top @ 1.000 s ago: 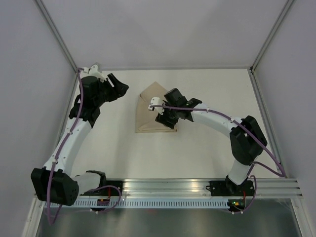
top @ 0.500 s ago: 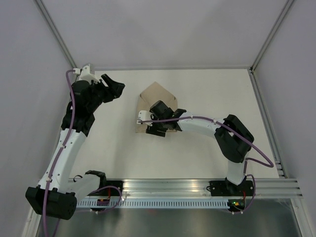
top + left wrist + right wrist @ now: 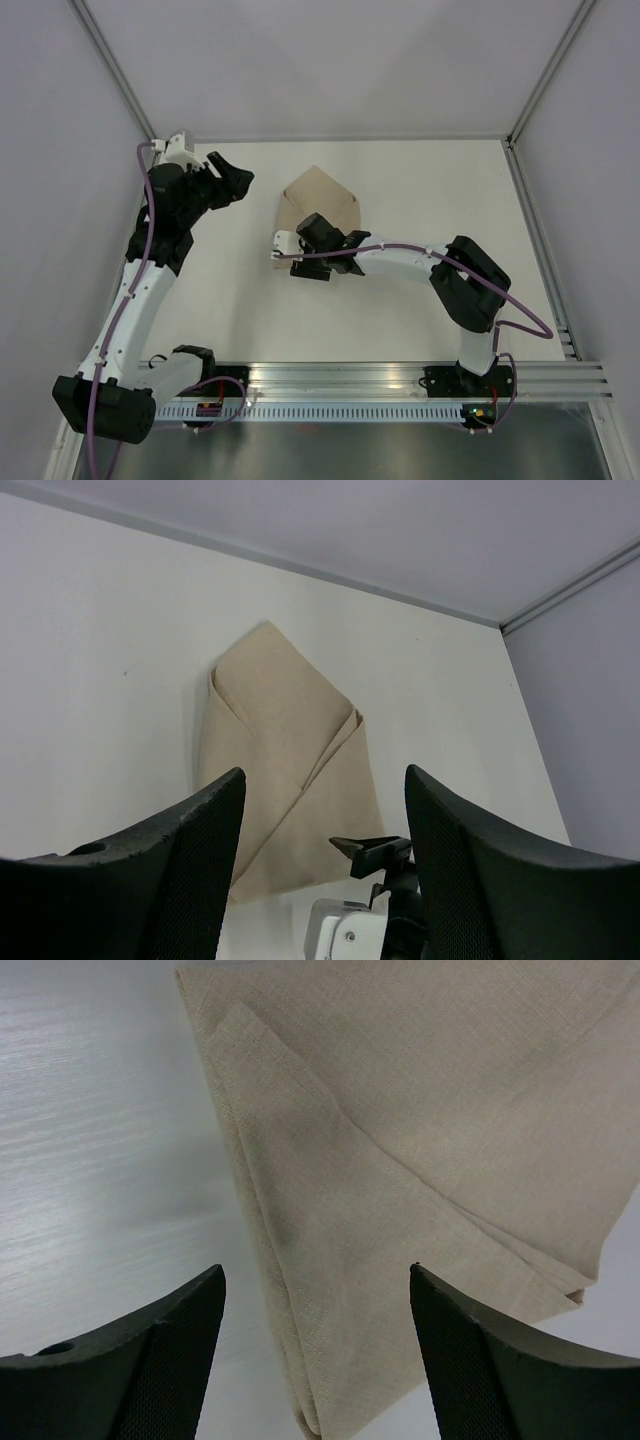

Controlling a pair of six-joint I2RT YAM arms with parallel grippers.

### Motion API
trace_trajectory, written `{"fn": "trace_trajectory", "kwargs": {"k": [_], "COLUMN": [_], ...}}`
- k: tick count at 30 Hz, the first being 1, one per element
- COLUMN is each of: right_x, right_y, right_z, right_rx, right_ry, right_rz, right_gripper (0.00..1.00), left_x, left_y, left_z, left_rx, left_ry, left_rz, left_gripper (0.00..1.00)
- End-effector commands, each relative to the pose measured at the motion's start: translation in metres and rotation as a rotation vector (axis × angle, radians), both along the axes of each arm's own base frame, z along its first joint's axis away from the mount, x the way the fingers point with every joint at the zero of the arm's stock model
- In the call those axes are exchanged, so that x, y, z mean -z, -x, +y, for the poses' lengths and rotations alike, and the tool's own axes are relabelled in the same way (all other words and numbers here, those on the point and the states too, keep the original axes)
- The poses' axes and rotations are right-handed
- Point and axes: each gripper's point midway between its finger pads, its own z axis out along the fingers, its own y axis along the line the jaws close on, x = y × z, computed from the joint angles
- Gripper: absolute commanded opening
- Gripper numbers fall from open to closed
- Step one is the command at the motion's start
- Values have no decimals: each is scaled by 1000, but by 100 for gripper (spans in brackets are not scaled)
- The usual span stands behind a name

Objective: Fold the napkin, place the utensils inside, and roll it up
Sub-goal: Adjust the napkin at the center of the board.

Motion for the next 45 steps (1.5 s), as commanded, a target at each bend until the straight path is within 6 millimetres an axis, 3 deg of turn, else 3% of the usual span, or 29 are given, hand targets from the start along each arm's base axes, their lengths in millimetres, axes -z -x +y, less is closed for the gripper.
{"fn": "trace_trajectory", "kwargs": {"k": [1,26,39,45], "right_x": [4,5,-18,-23], "right_y": [-11,4,-7,-2], "right_z": [-14,-3,20,32], "right_rx": [60,38,51,49], "right_ry": [58,52,39,30], "right_rz": [-65,-29,-81,-87], "right_gripper": [80,80,80,80], "left_x": [0,-7,-13,-16], "left_y": [-2,1,6,9], "left_z": [1,-11,-9,-9], "left_rx": [9,59,61,67], "left_ry": [-33,32,7,3], "left_rz": [-20,-28,-51,-54], "left_gripper": [70,70,71,71]}}
